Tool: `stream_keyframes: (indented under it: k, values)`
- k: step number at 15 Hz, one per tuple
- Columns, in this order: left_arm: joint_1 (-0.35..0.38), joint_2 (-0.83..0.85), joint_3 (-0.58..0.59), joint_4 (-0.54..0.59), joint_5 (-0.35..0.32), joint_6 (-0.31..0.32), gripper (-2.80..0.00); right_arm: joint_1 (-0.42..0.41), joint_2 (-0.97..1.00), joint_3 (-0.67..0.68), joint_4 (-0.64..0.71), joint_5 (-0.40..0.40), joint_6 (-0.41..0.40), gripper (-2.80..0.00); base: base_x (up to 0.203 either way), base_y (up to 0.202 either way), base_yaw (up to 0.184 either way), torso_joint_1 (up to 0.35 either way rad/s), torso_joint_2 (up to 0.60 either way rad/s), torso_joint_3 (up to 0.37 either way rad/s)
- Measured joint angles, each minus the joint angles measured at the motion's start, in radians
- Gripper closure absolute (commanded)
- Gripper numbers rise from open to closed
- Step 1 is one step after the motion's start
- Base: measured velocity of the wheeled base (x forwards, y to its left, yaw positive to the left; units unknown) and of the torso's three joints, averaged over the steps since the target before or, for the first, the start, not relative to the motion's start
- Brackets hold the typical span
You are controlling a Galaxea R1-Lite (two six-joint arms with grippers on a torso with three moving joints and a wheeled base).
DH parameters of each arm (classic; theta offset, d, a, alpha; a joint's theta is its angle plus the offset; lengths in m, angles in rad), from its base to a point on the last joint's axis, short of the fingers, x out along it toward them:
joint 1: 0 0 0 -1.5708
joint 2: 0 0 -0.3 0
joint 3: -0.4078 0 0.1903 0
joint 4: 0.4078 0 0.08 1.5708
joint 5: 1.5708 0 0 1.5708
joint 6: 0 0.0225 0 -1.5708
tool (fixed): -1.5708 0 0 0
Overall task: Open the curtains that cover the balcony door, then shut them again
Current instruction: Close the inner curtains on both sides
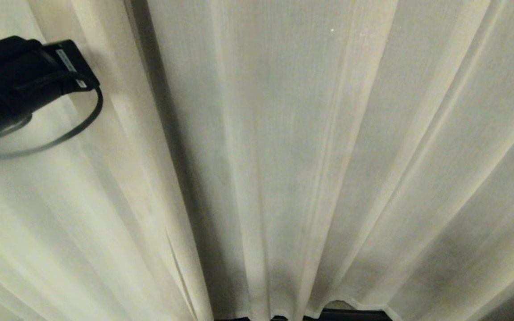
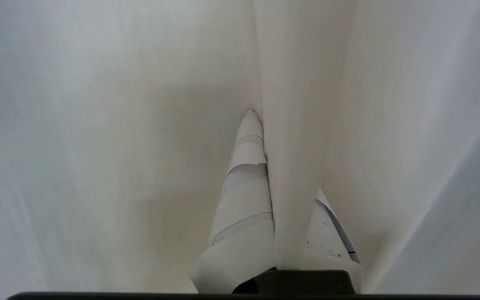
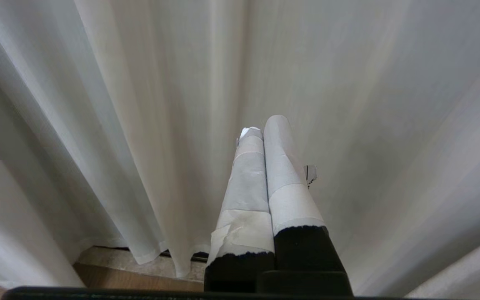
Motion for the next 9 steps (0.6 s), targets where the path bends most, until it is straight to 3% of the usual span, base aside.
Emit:
stream_keyframes:
  k: [9]
  values:
    - [0.003, -0.003, 0.001, 0.002, 0.004, 0.0, 0.0, 0.0, 0.0, 0.0, 0.0, -0.001, 0.0, 0.0, 0.0, 0.0, 0.0, 0.0, 0.0, 0.0]
